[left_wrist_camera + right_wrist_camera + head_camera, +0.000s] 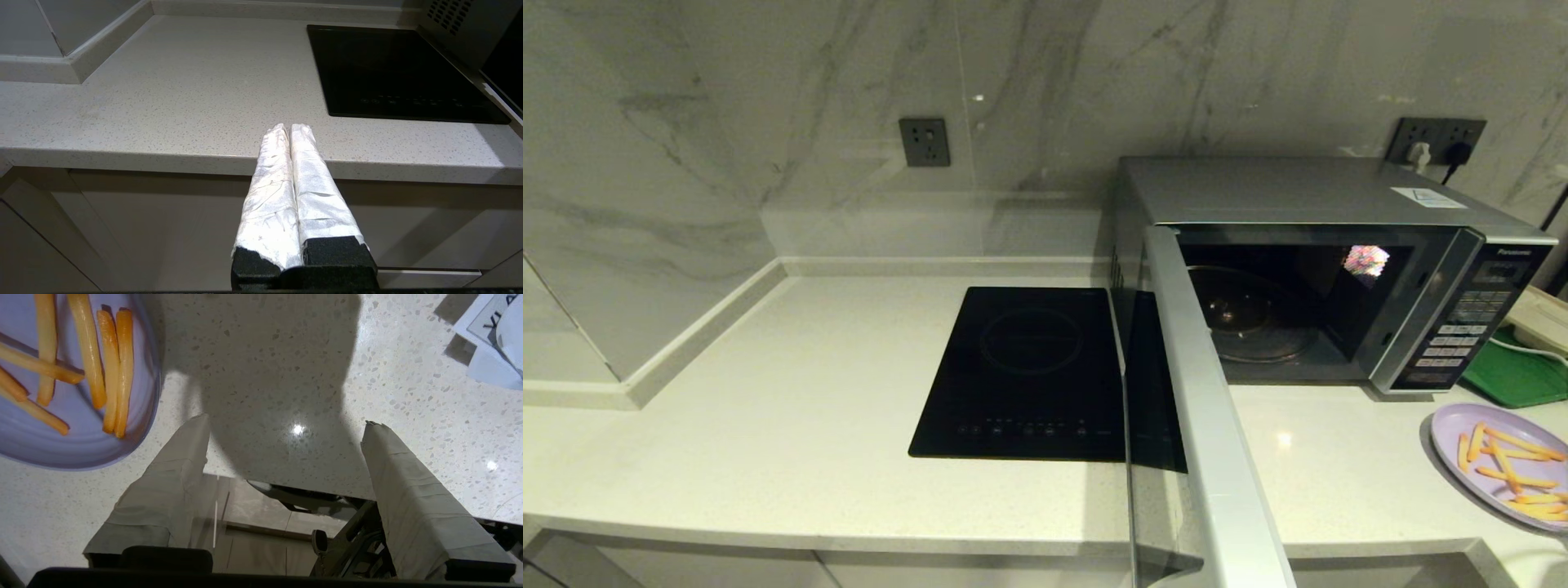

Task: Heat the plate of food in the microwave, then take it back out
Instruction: Put the plate in the microwave oven

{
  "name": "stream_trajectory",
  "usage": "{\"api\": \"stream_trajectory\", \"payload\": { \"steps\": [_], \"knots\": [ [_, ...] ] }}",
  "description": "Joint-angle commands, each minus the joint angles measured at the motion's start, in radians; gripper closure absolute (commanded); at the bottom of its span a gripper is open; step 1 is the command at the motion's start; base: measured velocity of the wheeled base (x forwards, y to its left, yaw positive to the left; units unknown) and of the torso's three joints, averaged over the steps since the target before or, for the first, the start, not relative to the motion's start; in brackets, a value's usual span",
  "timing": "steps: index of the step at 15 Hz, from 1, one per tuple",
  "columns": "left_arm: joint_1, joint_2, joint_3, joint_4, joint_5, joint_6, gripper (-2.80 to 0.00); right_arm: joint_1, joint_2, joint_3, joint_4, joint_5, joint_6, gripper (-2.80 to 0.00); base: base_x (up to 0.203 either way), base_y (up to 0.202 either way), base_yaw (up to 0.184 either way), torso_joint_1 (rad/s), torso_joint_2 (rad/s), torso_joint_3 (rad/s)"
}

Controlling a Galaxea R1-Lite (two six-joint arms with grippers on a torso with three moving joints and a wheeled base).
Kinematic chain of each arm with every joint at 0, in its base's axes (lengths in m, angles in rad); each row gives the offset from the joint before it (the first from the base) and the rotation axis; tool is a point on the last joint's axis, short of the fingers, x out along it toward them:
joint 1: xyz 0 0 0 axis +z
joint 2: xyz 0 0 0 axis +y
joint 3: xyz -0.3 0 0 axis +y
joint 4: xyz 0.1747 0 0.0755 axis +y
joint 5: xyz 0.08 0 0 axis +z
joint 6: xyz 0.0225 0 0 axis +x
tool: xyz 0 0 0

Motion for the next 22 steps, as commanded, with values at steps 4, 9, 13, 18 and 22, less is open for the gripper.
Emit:
{"api": "stream_trajectory", "payload": {
  "steps": [4, 9, 13, 18, 22],
  "knots": [
    [0.000, 0.000, 0.000, -0.001, 0.000, -0.001, 0.00, 0.064, 0.088, -0.036, -0.051, -0.009, 0.013, -2.80, 0.000, 0.000, 0.000, 0.000, 0.00, 0.000],
    [0.000, 0.000, 0.000, -0.001, 0.000, -0.001, 0.00, 0.128, 0.164, -0.114, -0.053, -0.035, 0.065, -2.80, 0.000, 0.000, 0.000, 0.000, 0.00, 0.000],
    [0.000, 0.000, 0.000, -0.001, 0.000, -0.001, 0.00, 0.134, 0.193, -0.137, -0.055, -0.049, 0.078, -2.80, 0.000, 0.000, 0.000, 0.000, 0.00, 0.000],
    [0.000, 0.000, 0.000, -0.001, 0.000, -0.001, 0.00, 0.134, 0.220, -0.128, -0.088, -0.050, 0.093, -2.80, 0.000, 0.000, 0.000, 0.000, 0.00, 0.000],
    [0.000, 0.000, 0.000, -0.001, 0.000, -0.001, 0.00, 0.134, 0.241, -0.130, -0.090, -0.052, 0.095, -2.80, 0.000, 0.000, 0.000, 0.000, 0.00, 0.000]
  ]
}}
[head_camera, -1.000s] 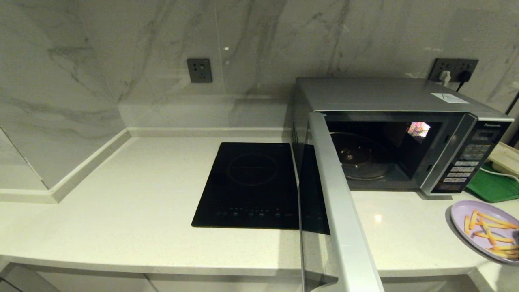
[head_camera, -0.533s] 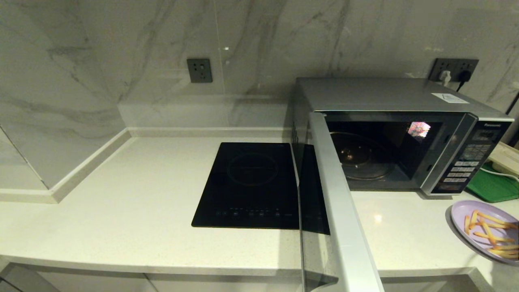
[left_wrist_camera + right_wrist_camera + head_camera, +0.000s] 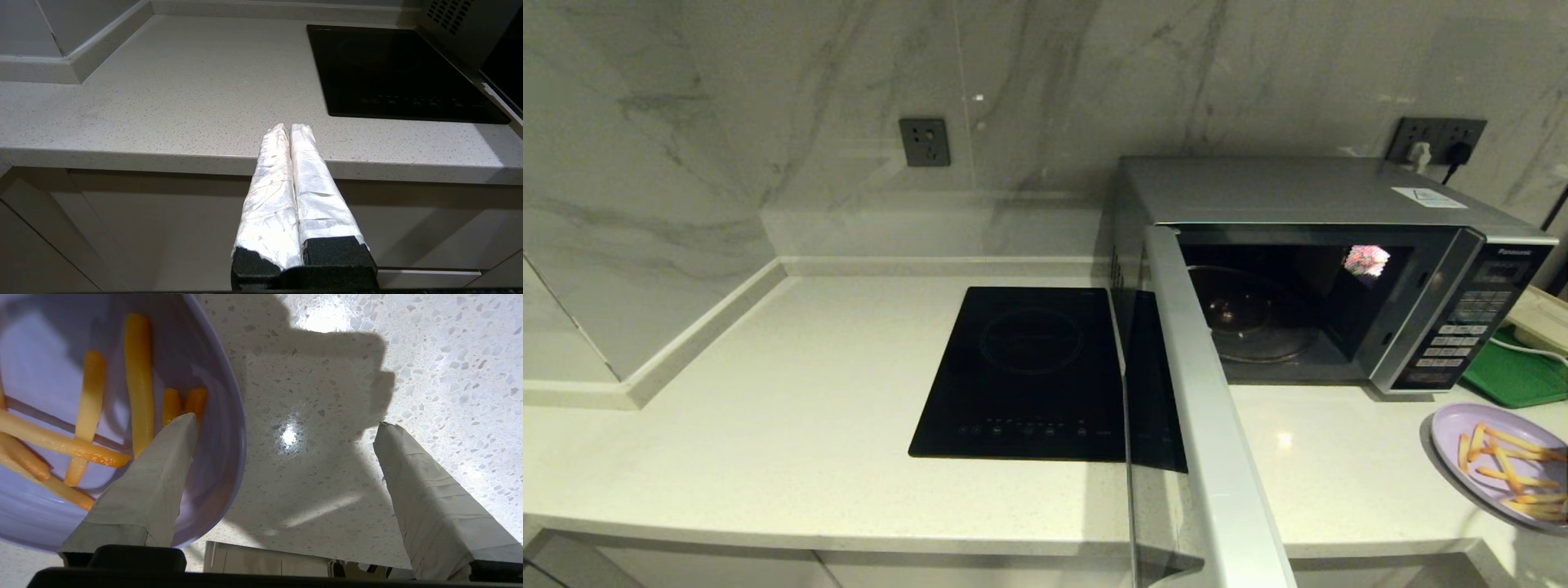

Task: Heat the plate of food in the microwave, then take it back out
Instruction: Put the plate in the microwave oven

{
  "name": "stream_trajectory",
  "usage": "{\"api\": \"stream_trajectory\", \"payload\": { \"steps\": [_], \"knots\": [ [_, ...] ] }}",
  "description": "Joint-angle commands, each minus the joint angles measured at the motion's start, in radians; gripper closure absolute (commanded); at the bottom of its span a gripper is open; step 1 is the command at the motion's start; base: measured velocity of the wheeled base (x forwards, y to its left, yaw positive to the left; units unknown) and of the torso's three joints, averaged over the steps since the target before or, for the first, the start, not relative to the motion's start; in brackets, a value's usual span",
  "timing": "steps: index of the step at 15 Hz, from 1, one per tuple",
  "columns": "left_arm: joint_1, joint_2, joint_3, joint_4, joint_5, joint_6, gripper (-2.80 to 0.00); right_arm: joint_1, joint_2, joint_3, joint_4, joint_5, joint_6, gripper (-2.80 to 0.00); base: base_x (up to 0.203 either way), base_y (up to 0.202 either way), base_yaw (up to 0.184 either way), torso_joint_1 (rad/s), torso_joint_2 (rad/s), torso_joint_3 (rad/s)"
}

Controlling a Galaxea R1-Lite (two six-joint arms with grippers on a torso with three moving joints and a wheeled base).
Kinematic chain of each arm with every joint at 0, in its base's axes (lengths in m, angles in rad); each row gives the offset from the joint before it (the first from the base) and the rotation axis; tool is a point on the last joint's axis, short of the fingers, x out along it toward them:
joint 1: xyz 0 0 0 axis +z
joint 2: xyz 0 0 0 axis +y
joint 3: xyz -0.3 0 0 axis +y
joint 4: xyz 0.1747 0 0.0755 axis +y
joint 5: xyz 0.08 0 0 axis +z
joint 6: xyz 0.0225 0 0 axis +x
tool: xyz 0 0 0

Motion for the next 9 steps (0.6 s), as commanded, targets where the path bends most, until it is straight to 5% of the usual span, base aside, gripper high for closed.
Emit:
{"api": "stream_trajectory", "payload": {
  "steps": [1, 9],
  "knots": [
    [0.000, 0.000, 0.000, 0.000, 0.000, -0.001, 0.00, 0.000, 0.015, -0.001, 0.003, -0.001, 0.003, -2.80, 0.000, 0.000, 0.000, 0.000, 0.00, 0.000],
    [0.000, 0.000, 0.000, 0.000, 0.000, -0.001, 0.00, 0.000, 0.045, -0.001, 0.002, -0.005, 0.005, -2.80, 0.000, 0.000, 0.000, 0.000, 0.00, 0.000]
  ]
}}
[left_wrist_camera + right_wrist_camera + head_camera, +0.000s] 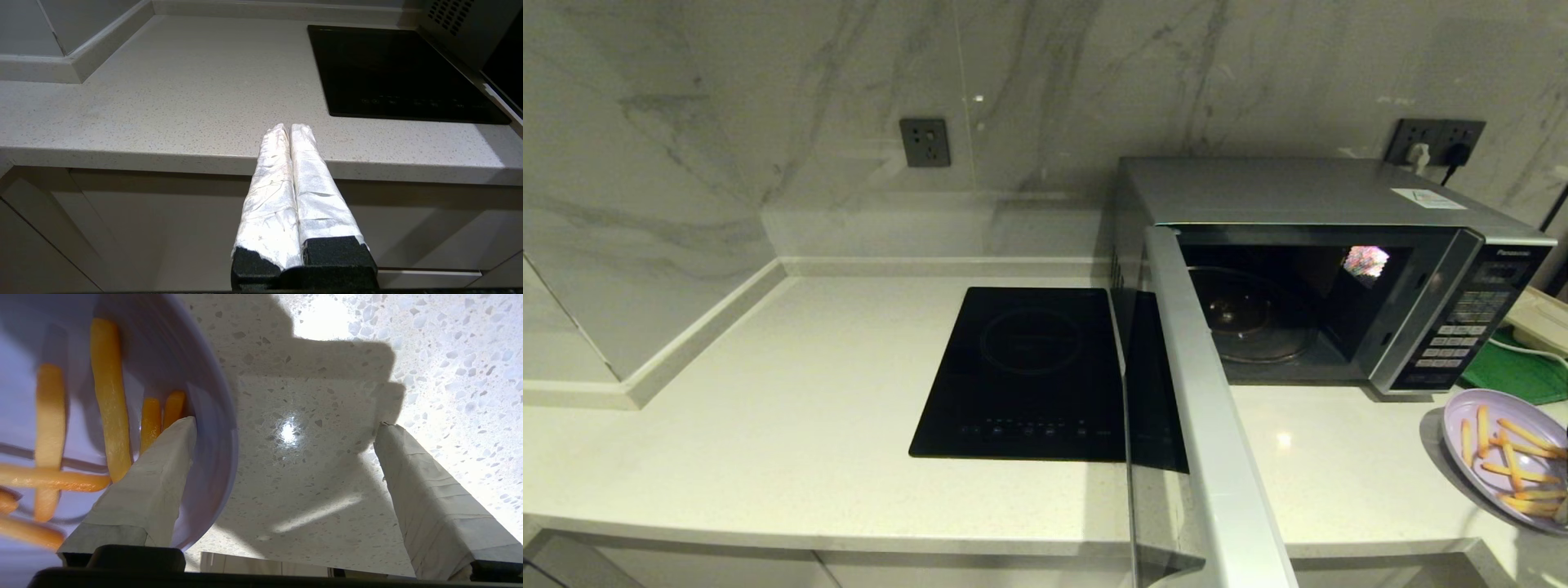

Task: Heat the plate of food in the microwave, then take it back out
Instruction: Put the plate in the microwave oven

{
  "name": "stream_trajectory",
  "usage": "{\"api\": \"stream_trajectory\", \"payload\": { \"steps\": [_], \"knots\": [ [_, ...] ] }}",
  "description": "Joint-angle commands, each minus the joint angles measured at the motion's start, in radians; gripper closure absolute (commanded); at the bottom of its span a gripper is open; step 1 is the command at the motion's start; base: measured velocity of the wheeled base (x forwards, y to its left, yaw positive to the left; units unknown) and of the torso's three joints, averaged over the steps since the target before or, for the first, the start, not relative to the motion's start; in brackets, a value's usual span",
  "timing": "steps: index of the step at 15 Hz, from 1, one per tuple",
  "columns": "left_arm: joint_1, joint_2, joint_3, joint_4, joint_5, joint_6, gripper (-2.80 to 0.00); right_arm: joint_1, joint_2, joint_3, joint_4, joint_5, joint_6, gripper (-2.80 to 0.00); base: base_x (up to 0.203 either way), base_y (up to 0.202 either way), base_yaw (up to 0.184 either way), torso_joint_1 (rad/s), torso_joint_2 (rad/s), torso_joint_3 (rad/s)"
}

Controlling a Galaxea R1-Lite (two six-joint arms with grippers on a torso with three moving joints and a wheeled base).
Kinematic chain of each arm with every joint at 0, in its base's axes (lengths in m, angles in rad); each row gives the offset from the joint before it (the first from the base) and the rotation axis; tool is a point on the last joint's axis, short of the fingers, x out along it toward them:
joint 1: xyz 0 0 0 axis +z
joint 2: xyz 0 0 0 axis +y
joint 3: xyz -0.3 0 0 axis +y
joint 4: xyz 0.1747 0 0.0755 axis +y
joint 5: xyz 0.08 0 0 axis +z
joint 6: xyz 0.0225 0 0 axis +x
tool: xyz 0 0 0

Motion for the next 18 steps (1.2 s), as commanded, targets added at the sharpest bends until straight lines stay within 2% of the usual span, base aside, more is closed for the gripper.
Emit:
{"api": "stream_trajectory", "payload": {
  "steps": [1, 3, 4, 18],
  "knots": [
    [0.000, 0.000, 0.000, -0.001, 0.000, -0.001, 0.00, 0.001, 0.007, 0.001, -0.003, -0.001, 0.004, -2.80, 0.000, 0.000, 0.000, 0.000, 0.00, 0.000],
    [0.000, 0.000, 0.000, -0.001, 0.000, -0.001, 0.00, 0.002, 0.007, 0.010, -0.034, -0.004, 0.002, -2.80, 0.000, 0.000, 0.000, 0.000, 0.00, 0.000],
    [0.000, 0.000, 0.000, -0.001, 0.000, -0.001, 0.00, 0.002, 0.007, 0.011, -0.034, -0.004, 0.002, 0.00, 0.000, 0.000, 0.000, 0.000, 0.00, 0.000],
    [0.000, 0.000, 0.000, -0.001, 0.000, -0.001, 0.00, 0.000, -0.058, 0.007, -0.037, 0.001, 0.002, 0.00, 0.000, 0.000, 0.000, 0.000, 0.00, 0.000]
  ]
}}
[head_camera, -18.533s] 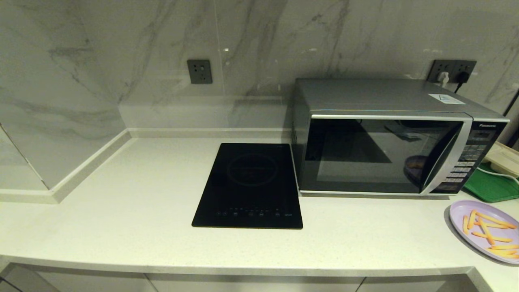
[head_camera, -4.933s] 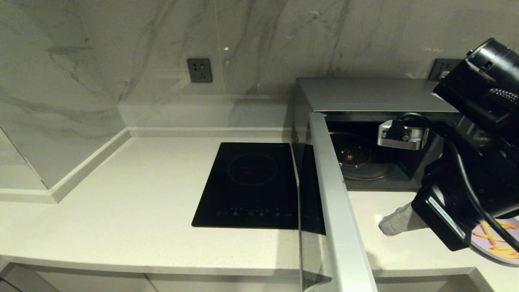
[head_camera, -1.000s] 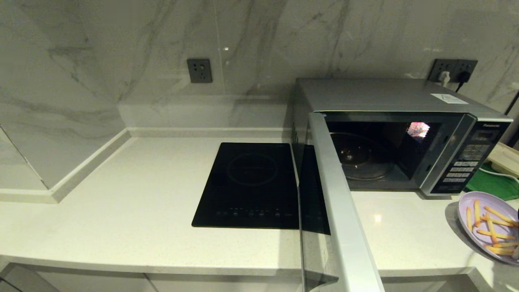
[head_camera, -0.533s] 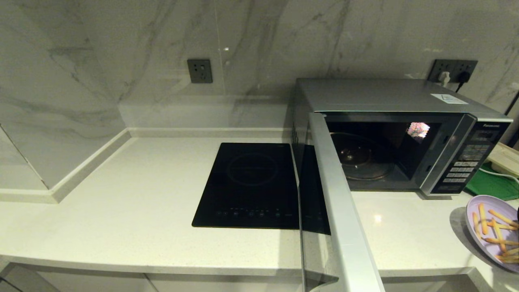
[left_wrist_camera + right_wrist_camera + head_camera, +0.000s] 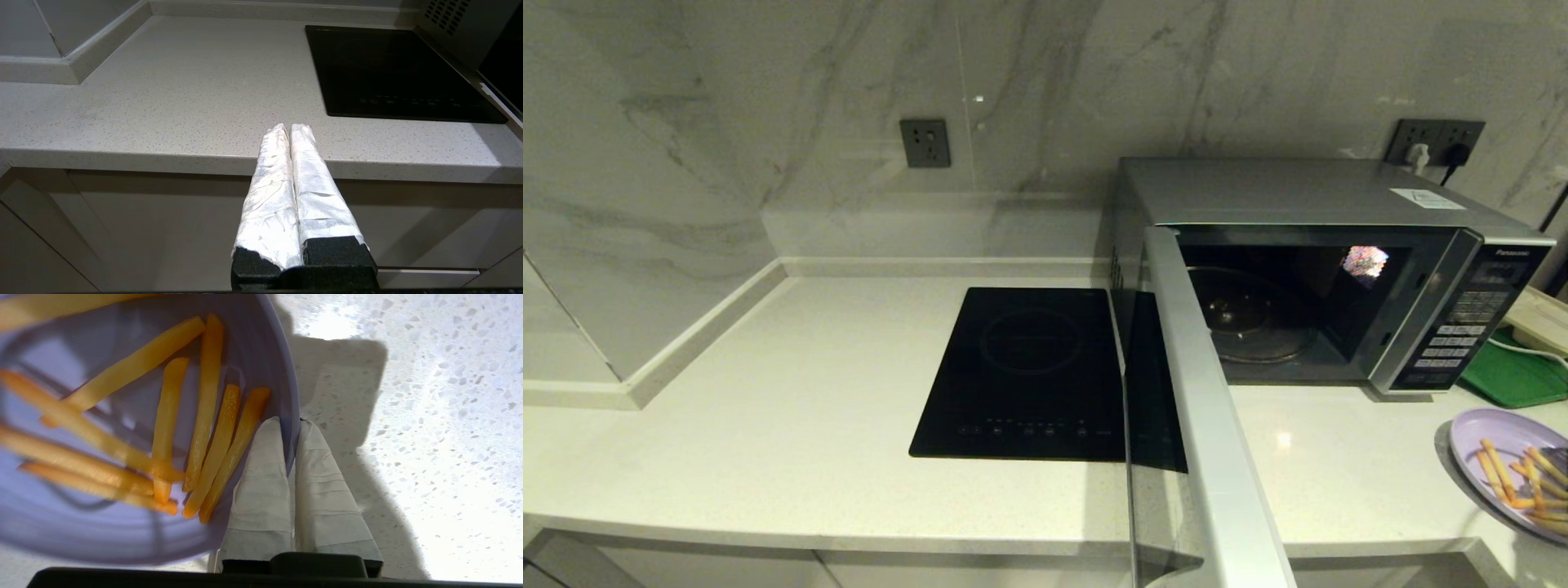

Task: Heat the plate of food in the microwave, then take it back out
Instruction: Put the plate in the microwave oven

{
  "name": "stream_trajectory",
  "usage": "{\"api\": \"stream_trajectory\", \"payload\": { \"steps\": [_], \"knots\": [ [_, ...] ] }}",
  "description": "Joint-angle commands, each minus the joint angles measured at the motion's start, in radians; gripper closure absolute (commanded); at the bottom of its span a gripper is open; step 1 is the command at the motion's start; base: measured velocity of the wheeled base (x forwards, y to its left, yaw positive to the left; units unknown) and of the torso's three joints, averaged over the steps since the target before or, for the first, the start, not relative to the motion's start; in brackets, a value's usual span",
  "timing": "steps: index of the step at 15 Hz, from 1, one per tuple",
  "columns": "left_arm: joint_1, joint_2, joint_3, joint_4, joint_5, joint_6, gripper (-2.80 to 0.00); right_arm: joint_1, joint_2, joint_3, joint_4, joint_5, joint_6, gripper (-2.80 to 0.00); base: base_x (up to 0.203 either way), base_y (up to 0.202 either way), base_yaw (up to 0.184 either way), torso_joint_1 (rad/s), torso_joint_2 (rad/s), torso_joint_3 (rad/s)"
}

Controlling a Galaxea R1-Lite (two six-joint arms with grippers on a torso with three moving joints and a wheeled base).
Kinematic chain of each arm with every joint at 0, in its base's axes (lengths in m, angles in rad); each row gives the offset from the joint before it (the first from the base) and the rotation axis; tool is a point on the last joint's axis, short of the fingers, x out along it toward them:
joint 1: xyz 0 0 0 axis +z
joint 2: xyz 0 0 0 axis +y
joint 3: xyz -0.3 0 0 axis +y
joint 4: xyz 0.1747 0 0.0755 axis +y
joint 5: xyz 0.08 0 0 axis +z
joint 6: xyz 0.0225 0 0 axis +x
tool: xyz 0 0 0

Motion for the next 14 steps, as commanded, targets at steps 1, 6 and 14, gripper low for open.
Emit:
{"api": "stream_trajectory", "payload": {
  "steps": [1, 6, 14],
  "knots": [
    [0.000, 0.000, 0.000, -0.001, 0.000, -0.001, 0.00, -0.001, -0.030, -0.002, 0.001, 0.004, 0.003, 0.00, 0.000, 0.000, 0.000, 0.000, 0.00, 0.000],
    [0.000, 0.000, 0.000, -0.001, 0.000, -0.001, 0.00, 0.001, -0.084, 0.008, 0.003, 0.036, -0.023, 0.00, 0.000, 0.000, 0.000, 0.000, 0.00, 0.000],
    [0.000, 0.000, 0.000, -0.001, 0.000, -0.001, 0.00, 0.042, -0.206, 0.134, 0.003, 0.149, -0.161, 0.00, 0.000, 0.000, 0.000, 0.000, 0.00, 0.000]
  ]
}}
